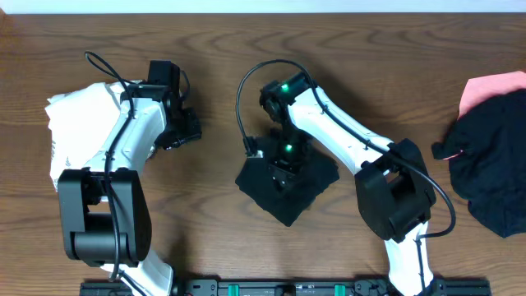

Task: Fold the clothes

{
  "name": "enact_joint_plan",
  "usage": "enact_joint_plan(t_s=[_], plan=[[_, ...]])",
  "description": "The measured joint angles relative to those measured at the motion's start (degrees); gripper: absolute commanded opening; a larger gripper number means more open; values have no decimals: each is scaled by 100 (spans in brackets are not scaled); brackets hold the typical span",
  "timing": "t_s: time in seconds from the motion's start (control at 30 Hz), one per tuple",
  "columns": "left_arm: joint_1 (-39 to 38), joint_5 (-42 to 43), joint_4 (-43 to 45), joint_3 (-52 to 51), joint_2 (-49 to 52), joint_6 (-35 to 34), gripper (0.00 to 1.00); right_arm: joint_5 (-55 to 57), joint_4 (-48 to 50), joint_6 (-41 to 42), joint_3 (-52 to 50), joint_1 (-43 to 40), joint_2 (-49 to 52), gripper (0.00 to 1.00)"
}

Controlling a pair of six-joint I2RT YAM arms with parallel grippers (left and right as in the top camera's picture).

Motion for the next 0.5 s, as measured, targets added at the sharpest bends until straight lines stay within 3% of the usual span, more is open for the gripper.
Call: enact_joint_plan(t_s=[0.17, 0.3, 0.5], plan=[[0, 0, 4, 0, 0, 0, 43, -20, -439, -315, 0, 9, 0, 43], [0, 0, 2, 0, 0, 2, 43, 0, -341, -446, 0, 22, 0, 30], [0, 0, 0, 0, 0, 2, 43, 540, 557, 382, 24, -57, 0, 30]])
